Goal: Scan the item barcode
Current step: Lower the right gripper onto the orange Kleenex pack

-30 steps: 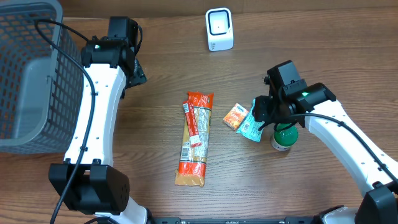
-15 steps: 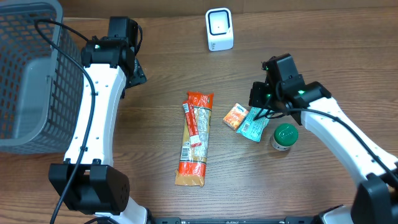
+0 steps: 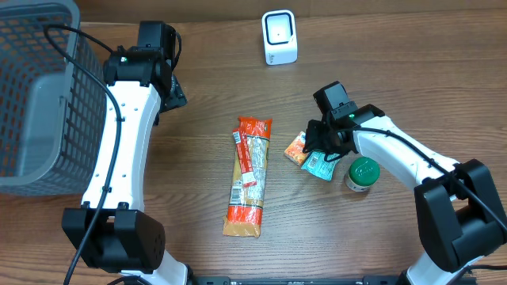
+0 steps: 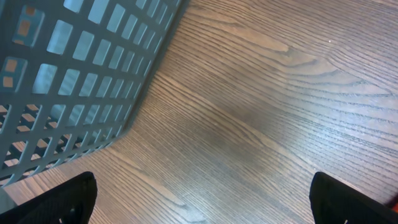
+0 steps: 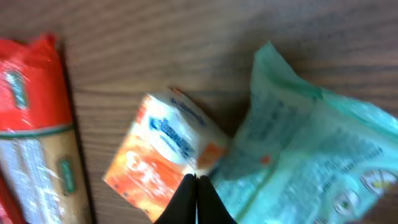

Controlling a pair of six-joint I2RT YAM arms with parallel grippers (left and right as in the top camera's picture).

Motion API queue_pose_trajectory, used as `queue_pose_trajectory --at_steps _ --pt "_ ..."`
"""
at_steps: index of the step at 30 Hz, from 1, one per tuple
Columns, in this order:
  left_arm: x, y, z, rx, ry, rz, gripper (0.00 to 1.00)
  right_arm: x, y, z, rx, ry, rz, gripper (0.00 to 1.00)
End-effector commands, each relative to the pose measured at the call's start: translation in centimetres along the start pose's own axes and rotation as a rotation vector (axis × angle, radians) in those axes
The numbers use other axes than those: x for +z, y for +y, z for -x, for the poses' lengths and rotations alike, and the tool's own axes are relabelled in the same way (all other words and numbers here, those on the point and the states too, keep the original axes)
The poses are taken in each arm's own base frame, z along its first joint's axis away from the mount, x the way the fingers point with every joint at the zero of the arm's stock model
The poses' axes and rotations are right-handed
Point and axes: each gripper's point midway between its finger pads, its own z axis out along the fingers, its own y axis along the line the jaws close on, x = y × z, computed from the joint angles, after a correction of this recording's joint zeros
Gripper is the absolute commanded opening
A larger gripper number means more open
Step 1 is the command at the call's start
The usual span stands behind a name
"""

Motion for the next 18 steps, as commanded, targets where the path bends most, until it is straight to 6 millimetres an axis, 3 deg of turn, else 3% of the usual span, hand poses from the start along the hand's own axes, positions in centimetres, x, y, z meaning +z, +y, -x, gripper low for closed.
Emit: queue_pose_trajectory --at_steps 1,5,18 --pt "-0.52 0.02 0.37 -0.012 -0.015 -0.012 1.00 -0.24 -0.86 -0.04 0.009 -0.004 -0.054 0.05" --pt "-0.52 0.02 0.37 -0.012 -0.015 -0.012 1.00 -0.28 -1.59 -0.28 0.012 0.001 -0.089 0.06" --pt "-0.52 0.02 0.37 -0.012 -0.015 -0.012 0.99 -0.20 -0.70 0.34 0.006 -0.021 -0.050 0.09"
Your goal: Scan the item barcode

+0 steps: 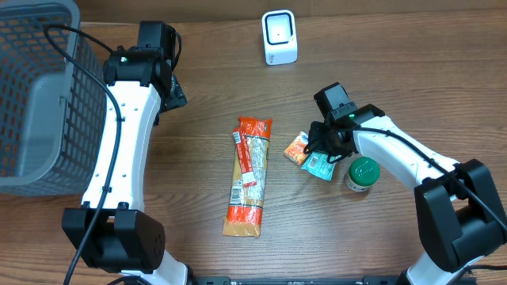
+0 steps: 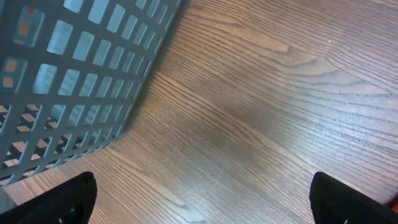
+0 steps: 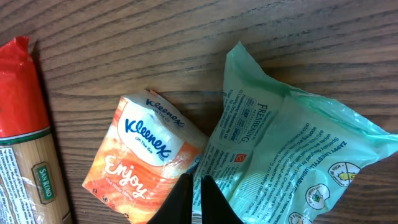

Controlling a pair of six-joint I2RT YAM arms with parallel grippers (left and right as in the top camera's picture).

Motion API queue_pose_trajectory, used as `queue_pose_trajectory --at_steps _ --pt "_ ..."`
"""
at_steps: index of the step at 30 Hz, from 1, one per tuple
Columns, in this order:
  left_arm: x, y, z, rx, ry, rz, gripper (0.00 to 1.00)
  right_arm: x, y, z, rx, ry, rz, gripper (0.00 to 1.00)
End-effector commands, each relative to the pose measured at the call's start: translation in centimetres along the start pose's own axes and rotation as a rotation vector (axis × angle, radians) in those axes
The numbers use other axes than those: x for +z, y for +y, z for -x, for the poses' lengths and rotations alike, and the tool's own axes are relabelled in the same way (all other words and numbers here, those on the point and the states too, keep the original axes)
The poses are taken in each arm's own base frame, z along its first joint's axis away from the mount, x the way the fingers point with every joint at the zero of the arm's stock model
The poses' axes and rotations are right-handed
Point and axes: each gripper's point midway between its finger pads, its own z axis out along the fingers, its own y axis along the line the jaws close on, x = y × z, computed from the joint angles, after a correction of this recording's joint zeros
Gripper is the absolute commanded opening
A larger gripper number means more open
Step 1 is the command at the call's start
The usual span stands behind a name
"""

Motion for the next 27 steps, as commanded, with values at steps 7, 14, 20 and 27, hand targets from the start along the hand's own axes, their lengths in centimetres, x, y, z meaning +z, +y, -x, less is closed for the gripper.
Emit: queue_pose_trajectory --at_steps 7,14,20,27 --pt "-0.5 0.0 0.4 -0.012 -0.014 -0.012 1.00 0.0 1.5 -0.8 -0.031 0.012 0.025 0.09" --pt "-0.5 0.0 0.4 -0.012 -0.014 -0.012 1.00 0.2 3.2 -3.1 -0.097 0.047 0.023 0.10" --pt "-0.5 0.0 0.4 -0.012 -0.014 -0.012 1.00 0.3 5.1 -4.3 -0.153 0.046 0.044 0.13" --pt "-0.5 0.0 0.4 -0.012 -0.014 -0.012 1.00 0.3 5.5 -2.9 -0.152 -0.013 0.057 0.16"
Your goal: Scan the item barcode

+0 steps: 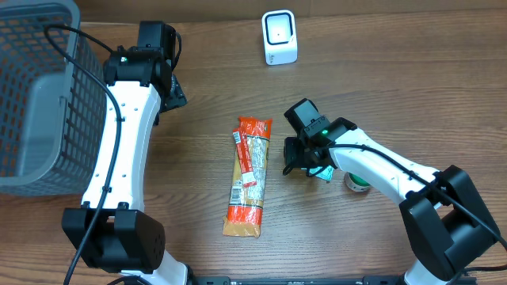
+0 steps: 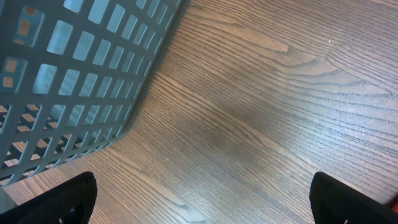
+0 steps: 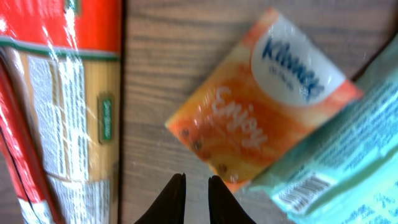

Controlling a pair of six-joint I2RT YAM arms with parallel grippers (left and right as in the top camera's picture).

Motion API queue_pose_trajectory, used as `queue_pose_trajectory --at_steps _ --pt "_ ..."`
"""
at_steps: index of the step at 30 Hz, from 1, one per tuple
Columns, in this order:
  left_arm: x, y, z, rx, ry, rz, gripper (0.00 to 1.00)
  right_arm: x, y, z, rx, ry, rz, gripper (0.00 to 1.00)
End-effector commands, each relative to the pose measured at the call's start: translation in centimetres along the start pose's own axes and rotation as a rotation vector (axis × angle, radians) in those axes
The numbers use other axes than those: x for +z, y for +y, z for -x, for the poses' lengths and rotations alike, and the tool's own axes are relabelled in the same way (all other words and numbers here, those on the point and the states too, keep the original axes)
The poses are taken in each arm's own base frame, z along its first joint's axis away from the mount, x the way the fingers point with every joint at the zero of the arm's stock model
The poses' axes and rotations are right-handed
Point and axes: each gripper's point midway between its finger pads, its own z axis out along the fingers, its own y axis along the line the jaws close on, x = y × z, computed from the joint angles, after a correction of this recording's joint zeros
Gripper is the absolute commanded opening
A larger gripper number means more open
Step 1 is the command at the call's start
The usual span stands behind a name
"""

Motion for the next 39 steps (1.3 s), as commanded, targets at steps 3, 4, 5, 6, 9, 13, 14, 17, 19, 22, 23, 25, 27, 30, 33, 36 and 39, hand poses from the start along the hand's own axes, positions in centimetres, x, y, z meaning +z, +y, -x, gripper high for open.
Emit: queue_pose_trajectory --at_steps 3,4,5,6,9,13,14,17,19,22,23,25,27,30,33,36,39 --pt "-0.5 0.0 0.4 -0.013 -0.014 -0.011 1.00 -0.4 -0.8 2.5 0.028 -0.084 -0.017 0.17" --pt "-0.5 0.0 0.4 -0.012 -0.014 -0.012 1.00 -0.4 -1.1 3.0 0.034 -0.102 -0.023 0.18" --pt "-0.5 0.0 0.4 -0.012 -0.014 -0.012 1.00 -0.5 -1.4 3.4 0.042 -0.116 -0.030 0.18" --pt "-0.5 0.0 0.4 -0.012 -0.014 -0.012 1.00 -0.6 -1.8 3.8 0.054 -0.130 -0.039 0.18" --pt "-0.5 0.0 0.4 -0.012 -0.014 -0.012 1.00 -0.9 -3.9 5.1 0.147 -0.189 -0.107 0.18" --pt "-0.5 0.0 0.4 -0.012 -0.014 -0.012 1.00 -1.1 -4.7 5.9 0.188 -0.216 -0.120 0.17" --pt "-0.5 0.0 0.4 -0.012 -0.014 -0.012 1.00 -1.0 -4.7 6.0 0.197 -0.218 -0.118 0.17" --pt "-0.5 0.0 0.4 -0.012 -0.014 -0.012 1.00 -0.5 -4.7 5.8 0.195 -0.208 -0.120 0.17" --pt "-0.5 0.0 0.4 -0.012 -0.014 -0.012 1.00 -0.1 -4.8 5.6 0.193 -0.198 -0.126 0.17" --pt "-0.5 0.0 0.4 -0.012 -0.014 -0.012 1.00 0.4 -5.1 5.2 0.202 -0.179 -0.139 0.15" --pt "-0.5 0.0 0.4 -0.012 -0.014 -0.012 1.00 0.5 -5.2 5.0 0.218 -0.172 -0.144 0.15" --pt "-0.5 0.0 0.4 -0.012 -0.014 -0.012 1.00 0.5 -5.1 4.7 0.223 -0.158 -0.138 0.14" --pt "-0.5 0.0 0.4 -0.012 -0.014 -0.012 1.00 0.7 -4.4 4.3 0.221 -0.131 -0.100 0.15" --pt "-0.5 0.0 0.4 -0.012 -0.014 -0.012 1.00 0.9 -2.8 3.4 0.215 -0.067 -0.017 0.15" --pt "-0.5 0.0 0.4 -0.012 -0.014 -0.012 1.00 1.0 -1.4 2.4 0.198 -0.024 0.035 0.15" --pt "-0.5 0.0 0.4 -0.012 -0.014 -0.012 1.00 1.2 -0.2 1.6 0.162 -0.020 0.032 0.16" --pt "-0.5 0.0 0.4 -0.012 -0.014 -0.012 0.99 1.2 -0.1 1.5 0.145 -0.034 0.011 0.20"
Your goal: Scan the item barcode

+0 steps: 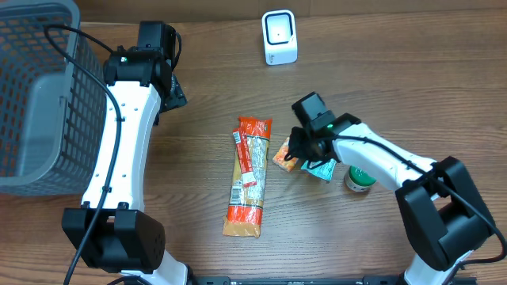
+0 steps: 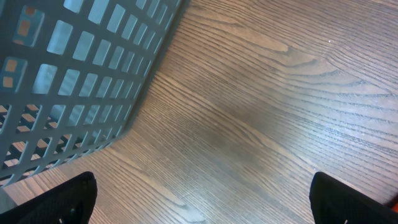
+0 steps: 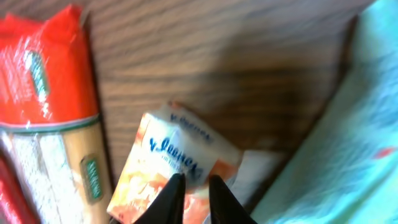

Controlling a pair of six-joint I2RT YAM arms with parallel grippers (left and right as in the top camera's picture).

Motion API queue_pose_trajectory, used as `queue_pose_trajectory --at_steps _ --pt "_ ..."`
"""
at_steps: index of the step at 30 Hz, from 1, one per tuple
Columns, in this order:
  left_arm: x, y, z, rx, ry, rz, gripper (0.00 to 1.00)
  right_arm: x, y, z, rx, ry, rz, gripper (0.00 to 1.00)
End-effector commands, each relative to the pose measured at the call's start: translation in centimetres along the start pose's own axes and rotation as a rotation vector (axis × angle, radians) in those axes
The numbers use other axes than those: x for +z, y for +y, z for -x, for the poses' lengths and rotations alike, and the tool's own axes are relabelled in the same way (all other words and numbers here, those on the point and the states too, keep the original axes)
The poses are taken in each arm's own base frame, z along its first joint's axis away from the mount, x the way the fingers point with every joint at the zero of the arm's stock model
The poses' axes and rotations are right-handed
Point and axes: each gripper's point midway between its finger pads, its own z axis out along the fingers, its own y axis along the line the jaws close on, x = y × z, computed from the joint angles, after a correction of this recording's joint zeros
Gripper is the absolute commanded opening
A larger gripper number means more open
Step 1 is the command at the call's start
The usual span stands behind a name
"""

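A small orange Kleenex tissue packet (image 1: 283, 155) (image 3: 177, 162) lies right beside the long red spaghetti pack (image 1: 248, 176) (image 3: 50, 118), one end raised, a shadow under it. My right gripper (image 1: 303, 150) (image 3: 194, 194) is down on it, jaws nearly together with the packet's orange wrapper pinched between them. The white barcode scanner (image 1: 279, 37) stands at the far middle of the table. My left gripper (image 2: 202, 202) (image 1: 171, 89) hangs wide open over bare wood by the basket, holding nothing.
A teal wipes pack (image 1: 321, 169) (image 3: 336, 124) and a green-lidded jar (image 1: 362, 176) sit just right of the tissue packet. A grey mesh basket (image 1: 36, 95) (image 2: 68, 74) fills the far left. My left arm runs along the basket's right side.
The tissue packet now sits further left, touching the spaghetti pack, with one end tilted up. My right gripper has turned and sits on the packet. The left arm is unchanged.
My right gripper was shut at the seam between tissue packet and wipes pack. Then its jaws stood slightly apart there. Then it was over the tissue packet beside the spaghetti. Now the jaws pinch the packet, which has shifted left. The left arm stayed still.
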Motion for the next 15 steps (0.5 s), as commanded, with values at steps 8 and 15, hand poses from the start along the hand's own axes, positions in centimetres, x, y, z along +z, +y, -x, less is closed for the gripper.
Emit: queue_pose_trajectory --at_steps 8,15 --pt "-0.5 0.0 0.4 -0.012 -0.014 -0.012 1.00 -3.2 1.8 0.7 -0.034 -0.023 0.021 0.32" --pt "-0.5 0.0 0.4 -0.012 -0.014 -0.012 1.00 -6.5 4.0 0.2 -0.002 0.007 0.138 1.00"
